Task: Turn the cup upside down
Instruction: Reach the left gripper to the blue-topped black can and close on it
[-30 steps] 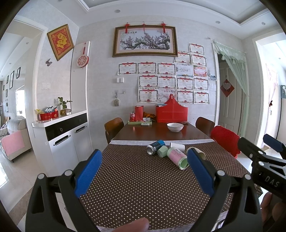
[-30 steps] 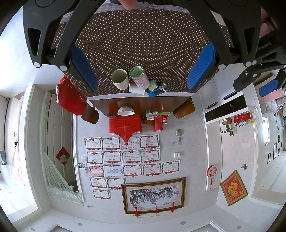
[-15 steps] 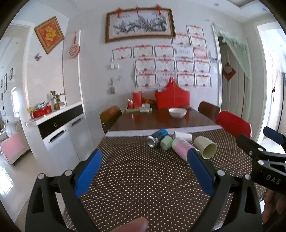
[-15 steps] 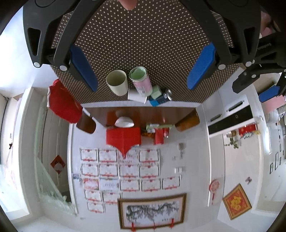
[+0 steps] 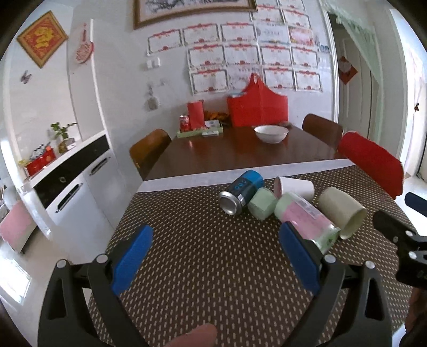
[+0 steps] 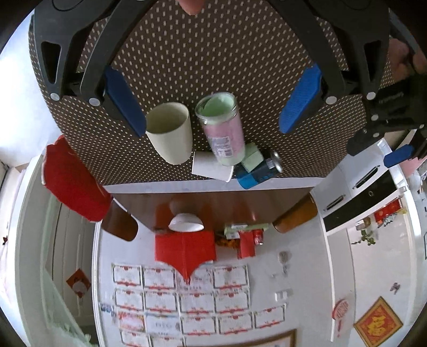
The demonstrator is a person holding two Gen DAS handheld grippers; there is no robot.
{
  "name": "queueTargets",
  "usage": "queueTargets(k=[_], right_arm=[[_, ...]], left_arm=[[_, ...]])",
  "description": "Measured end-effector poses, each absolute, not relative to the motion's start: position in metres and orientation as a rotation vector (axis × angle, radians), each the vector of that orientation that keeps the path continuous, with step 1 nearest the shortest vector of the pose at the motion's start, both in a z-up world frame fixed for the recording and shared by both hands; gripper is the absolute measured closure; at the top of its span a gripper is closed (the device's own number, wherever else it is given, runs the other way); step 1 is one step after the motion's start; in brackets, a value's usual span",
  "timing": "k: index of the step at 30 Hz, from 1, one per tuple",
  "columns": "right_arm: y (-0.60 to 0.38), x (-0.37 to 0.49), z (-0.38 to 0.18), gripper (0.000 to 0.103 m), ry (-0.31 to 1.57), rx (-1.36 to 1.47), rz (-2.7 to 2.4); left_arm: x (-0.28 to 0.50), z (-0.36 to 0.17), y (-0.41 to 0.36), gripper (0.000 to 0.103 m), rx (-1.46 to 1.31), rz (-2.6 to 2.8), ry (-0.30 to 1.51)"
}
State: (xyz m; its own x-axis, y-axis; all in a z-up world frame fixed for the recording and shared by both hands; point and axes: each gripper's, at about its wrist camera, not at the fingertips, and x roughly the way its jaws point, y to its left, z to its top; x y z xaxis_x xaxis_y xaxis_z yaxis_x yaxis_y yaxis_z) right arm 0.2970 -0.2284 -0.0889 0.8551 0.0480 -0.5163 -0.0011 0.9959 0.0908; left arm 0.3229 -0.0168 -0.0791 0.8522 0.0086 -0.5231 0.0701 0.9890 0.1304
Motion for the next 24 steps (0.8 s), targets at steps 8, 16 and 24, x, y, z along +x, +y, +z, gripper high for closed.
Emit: queueTargets(k=[8,16,24], right_arm=[[-0.241,0.351,-0.107,0.006,0.596,0.105,-0.005],[-0.251,0.377,-0.122,0.006,0.637,0.118,-0.028],[-0.260,0.396,-0.128,0.006,0.654,0.130,-0.051]], left_arm=[[0.440,-0.105,-0.028,0.008,0.227,-0.119,0.636],[0.524,-0.138,-0.048,0.009,0.326,-0.300,0.781],[0.571,-0.160,-0.064,0.009,0.417,-0.365,0.854]])
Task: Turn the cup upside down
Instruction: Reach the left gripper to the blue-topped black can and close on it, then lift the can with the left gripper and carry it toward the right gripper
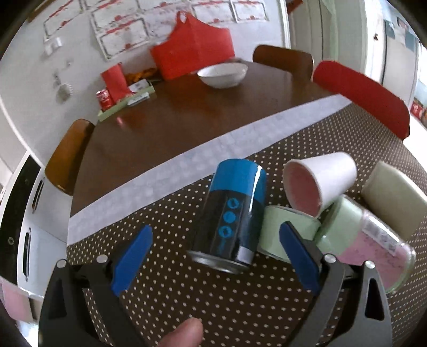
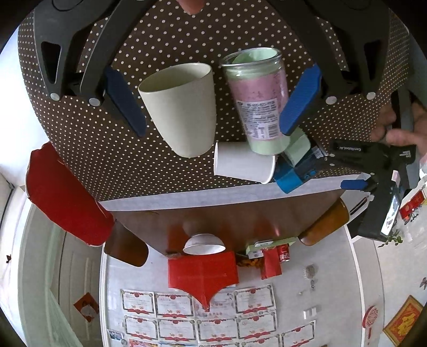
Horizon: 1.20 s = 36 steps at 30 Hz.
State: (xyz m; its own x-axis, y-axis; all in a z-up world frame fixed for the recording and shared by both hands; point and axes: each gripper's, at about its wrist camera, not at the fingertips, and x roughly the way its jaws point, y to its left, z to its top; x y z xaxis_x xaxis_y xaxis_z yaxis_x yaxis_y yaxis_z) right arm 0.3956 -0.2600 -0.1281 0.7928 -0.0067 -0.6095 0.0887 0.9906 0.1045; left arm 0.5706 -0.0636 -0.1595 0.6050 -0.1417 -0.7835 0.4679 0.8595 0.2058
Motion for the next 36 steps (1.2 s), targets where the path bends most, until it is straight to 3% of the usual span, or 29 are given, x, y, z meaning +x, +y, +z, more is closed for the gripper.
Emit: queueTargets(k=[17,19,20,36], right_arm=[[-0.269,0.418,-0.143,0.006,0.679,0.137,-0.068],[-0.269,0.418,-0.143,0.006,0.680,0.140,-0.072],[-0.270,0.418,-0.143,0.006,0.679,0.141,-0.073],[-0.257,0.367,-0.123,0.006,0.661,0.164,-0.046]], left_arm=[[0.632,-0.197,-0.073,0.009,0.445,-0.433,1.019],[0.638,-0.201,-0.073,0.024,0.421,-0.453,1.057],[0.640,-0.204,-0.072,0.037,0.399,-0.460,1.082],[0.574,-0.175,-0.020,0.038,0.238,-0.401,1.055]])
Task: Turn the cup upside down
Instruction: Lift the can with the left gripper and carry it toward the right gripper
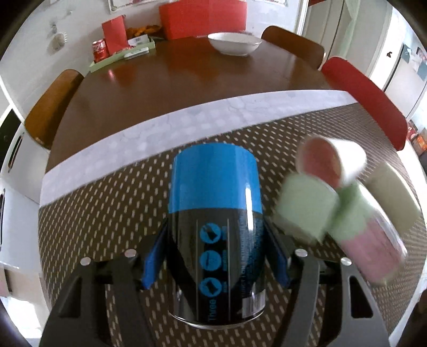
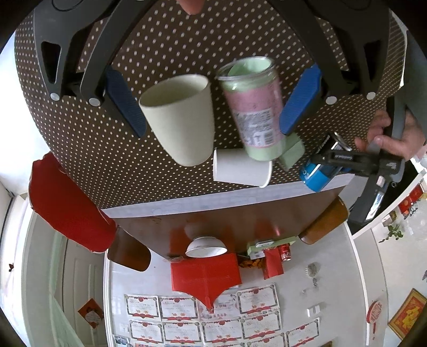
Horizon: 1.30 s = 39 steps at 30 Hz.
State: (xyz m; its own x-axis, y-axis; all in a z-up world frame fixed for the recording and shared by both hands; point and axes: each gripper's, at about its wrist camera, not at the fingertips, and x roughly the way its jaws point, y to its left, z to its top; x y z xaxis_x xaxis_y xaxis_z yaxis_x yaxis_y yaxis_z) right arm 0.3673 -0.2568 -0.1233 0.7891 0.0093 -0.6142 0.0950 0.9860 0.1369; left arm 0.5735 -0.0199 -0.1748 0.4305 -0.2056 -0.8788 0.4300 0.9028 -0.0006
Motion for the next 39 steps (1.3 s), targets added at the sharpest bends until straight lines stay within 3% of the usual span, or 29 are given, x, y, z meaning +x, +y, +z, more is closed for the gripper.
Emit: queueTargets(k=[7,18,30,33,39], right_arm=[[-0.258,0.309,-0.106,0.006,0.634,0.176,-0.046],[-0.269,0.237,-0.111,0.006,0.649,0.177,-0.045],[-0.274,0.199,-0.108,0.006,0.621,0.183,-0.055],[-0.273,0.196,-0.106,0.006,0.616,0.177,-0.056],[-0.267,0.197,-0.104,0.006,0.618,0.173,-0.051]], left_arm=[[0.462,-0.156,-0.024,0.038,0.243,-0.454,1.013],[0.306,-0.176,-0.062,0.038,0.201,-0.557,1.004],[0.279,-0.211,-0.092,0.036,0.246,-0.531,1.057],[0.275,-0.209,-0.094,0.023,0.285,-0.471,1.009],[0.273,-0.196,-0.097,0.020,0.313,-0.446,0.951]])
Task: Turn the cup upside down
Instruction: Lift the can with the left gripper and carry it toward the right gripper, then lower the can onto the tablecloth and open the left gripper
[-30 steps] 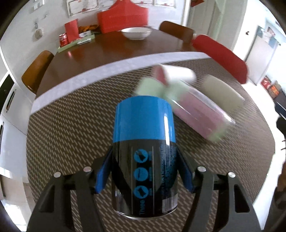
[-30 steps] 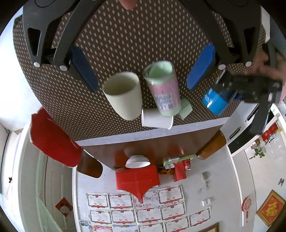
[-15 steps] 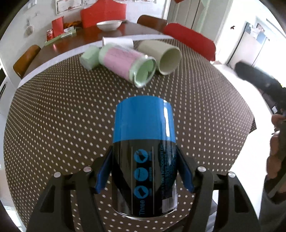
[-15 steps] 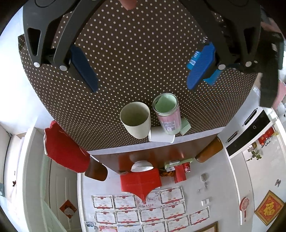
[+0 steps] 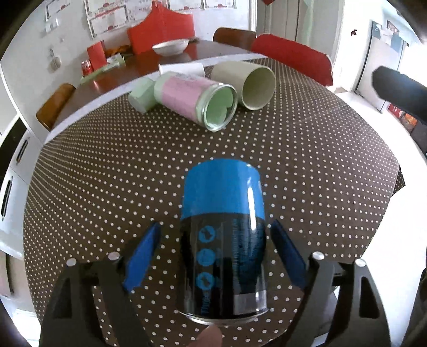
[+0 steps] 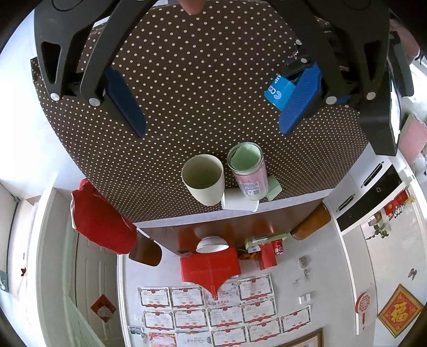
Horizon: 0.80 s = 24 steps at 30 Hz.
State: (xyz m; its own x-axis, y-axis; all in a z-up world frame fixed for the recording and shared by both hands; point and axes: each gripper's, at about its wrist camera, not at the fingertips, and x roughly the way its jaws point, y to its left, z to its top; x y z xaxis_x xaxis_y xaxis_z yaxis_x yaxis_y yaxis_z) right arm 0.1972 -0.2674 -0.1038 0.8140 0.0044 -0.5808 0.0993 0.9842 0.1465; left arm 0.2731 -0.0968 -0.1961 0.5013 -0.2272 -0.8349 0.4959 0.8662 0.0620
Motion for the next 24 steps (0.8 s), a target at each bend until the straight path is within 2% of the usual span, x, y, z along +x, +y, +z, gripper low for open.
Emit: queueTargets(k=[10,24], right_arm=[[-0.257,0.198,-0.096,0.006,0.606,0.144,-0.018],[-0.237,0.199,-0.079,0.006,0.572,0.116,0.098]], left_arm=[[0.259,-0.171,-0.065,0.020,0.195,-0.430,0.909],[0.226,-0.120,-0.020,0.020,0.093,-0.298,0.752]])
